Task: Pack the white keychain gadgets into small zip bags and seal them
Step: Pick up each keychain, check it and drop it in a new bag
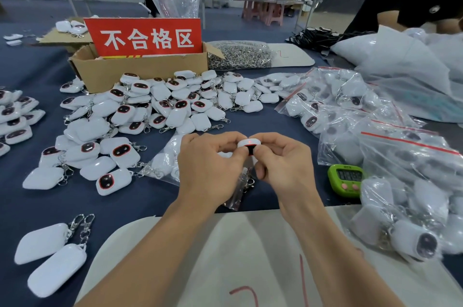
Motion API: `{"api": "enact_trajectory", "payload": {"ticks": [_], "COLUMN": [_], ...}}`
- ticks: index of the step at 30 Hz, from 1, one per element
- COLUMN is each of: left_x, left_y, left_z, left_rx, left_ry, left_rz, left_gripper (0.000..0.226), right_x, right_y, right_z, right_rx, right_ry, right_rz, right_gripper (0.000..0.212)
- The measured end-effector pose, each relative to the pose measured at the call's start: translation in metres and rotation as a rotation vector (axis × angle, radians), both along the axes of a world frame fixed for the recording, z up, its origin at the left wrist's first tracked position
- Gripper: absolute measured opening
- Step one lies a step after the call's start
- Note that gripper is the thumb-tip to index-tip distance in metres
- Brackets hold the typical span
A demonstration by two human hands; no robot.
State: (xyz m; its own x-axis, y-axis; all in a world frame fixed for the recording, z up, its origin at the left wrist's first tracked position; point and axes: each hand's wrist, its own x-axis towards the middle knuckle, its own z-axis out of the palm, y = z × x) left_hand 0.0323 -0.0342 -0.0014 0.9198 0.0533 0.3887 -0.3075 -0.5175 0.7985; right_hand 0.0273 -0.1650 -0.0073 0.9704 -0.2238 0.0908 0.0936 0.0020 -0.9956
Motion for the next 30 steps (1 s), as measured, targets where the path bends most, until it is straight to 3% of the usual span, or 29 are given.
{"api": "enact_trajectory", "payload": {"ticks": [3,5,7,11,16,21,27,30], "left_x": [0.0021,0.0046,0.0060,0.0063,0.0032,0.0068,0.0030,0.0043], "left_y": [0.0005,0.0023,0.0043,0.0042,0.0021,0.0017,-0.0011,-0.0005], "left_z": [-0.0022,-0.0032,-0.0035,-0.0028,-0.0073,-0.0063,-0.0043,-0.0041], "left_rx": [-0.114,-0.212,-0.272,-0.334,-0.298,-0.269,-0.262,-0.286], "left_ry": [0.034,0.040,0.061,0.095,0.114,0.067,0.056,0.063], "left_rz": [0.005,0.015,0.010,-0.008,-0.027,0.003,0.014,0.035], "left_gripper": [0.008,0.020,0.029,0.023,0.020,0.023,0.020,0.009], "right_x": [-0.0011,-0.0022,-0.0040,-0.0040,-0.0041,-0.0010,-0.0042,-0.0030], "right_y": [-0.0043,-0.0068,-0.0063,-0.0050,-0.0050,-0.0060,-0.0077,-0.0075], "right_z": [0.0027,0.0036,0.0039,0.0035,0.0008,0.0012,0.0031,0.0020], "right_rx": [-0.003,-0.012,-0.031,-0.022,-0.093,-0.178,-0.119,-0.269], "right_ry": [0.018,0.028,0.035,0.048,0.058,0.033,0.025,0.021], "right_rz": [0.046,0.071,0.093,0.096,0.027,0.015,0.033,-0.004], "right_gripper": [0.037,0.040,0.034,0.025,0.032,0.024,0.023,0.017]}}
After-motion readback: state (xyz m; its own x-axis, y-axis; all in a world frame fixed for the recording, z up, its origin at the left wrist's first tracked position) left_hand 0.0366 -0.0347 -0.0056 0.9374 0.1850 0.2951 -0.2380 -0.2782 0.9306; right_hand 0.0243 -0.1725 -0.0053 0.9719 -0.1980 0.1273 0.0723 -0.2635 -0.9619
